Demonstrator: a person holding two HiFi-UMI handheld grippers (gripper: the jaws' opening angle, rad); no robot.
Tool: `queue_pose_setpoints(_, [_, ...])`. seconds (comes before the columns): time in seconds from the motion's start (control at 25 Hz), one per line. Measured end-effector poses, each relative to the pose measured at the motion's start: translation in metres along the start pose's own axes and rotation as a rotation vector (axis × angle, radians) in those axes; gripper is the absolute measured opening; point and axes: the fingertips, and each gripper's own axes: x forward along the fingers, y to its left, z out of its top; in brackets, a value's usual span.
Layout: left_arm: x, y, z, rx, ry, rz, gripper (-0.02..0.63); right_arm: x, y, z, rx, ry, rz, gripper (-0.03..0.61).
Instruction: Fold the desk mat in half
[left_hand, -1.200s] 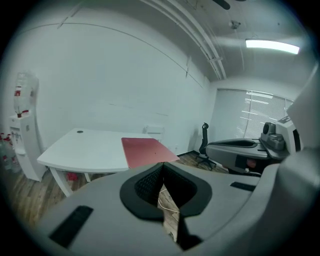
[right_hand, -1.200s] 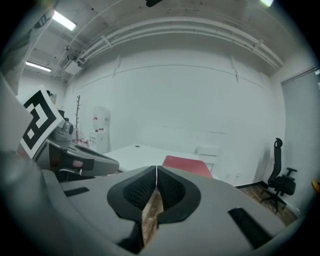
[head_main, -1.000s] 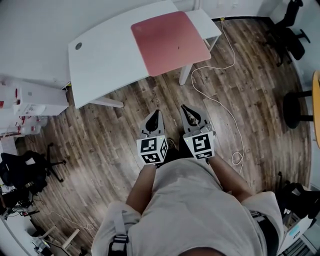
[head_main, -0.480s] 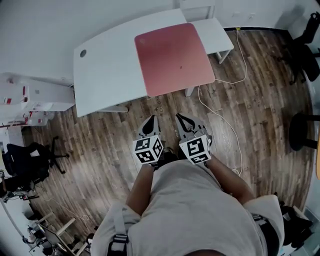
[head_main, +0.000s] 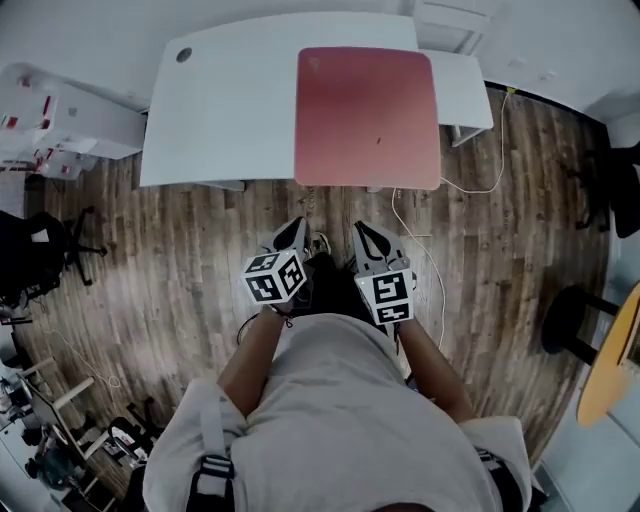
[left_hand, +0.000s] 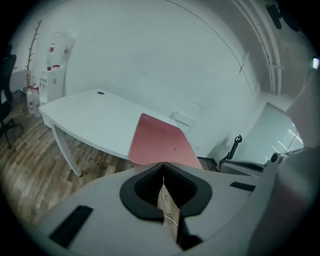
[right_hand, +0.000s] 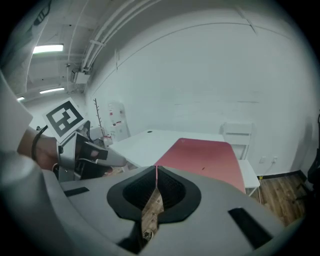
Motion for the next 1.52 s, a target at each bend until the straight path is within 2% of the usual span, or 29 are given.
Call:
queue_pose_setpoints(0.12, [0.016,0.01,0.003,0.007,0.021,-0.021,0.012,0.007,-0.002,0.005,-0.012,0.037,-0.016,0.041])
queue_pose_setpoints(0.4, [0.065,0.043,0.018,-0.058,0.037,-0.072,0.012,0.029,-0.006,0.015,-0.081,0.136,-0.073,0.041])
queue_pose_setpoints(0.64, [0.095,0.08,0.002,-0.095,0.105,-0.091,0.012,0.057,-0.003,0.011,-0.051,0.169,-0.137,0.041])
queue_pose_setpoints(0.88, [0.117,0.092,-0.007,-0.121,0.13,-0.087,0.012,0.095,0.002,0.005,-0.036,0.181,-0.101,0.041])
queue_pose_setpoints(1.08, [0.13,0.101,-0.013,-0.213,0.145,-0.08,0.014,0.115,0.001,-0.004,-0.01,0.194,-0.095,0.041])
queue_pose_setpoints(1.2, [0.135,0.105,-0.014,-0.23,0.158,-0.086,0.015,0.122,0.001,-0.005,-0.005,0.201,-0.098,0.041])
queue_pose_setpoints(1.28, [0.139,0.109,-0.016,-0.258,0.168,-0.093,0.028,0.123,0.003,-0.008,-0.006,0.212,-0.097,0.041])
queue_pose_setpoints(1.4, [0.145,0.113,-0.016,-0.342,0.171,-0.119,0.118,0.124,0.004,-0.011,-0.008,0.225,-0.097,0.041])
queue_pose_setpoints(1.52, [0.153,0.118,-0.015,-0.407,0.162,-0.135,0.133,0.124,0.002,-0.013,-0.003,0.235,-0.104,0.041])
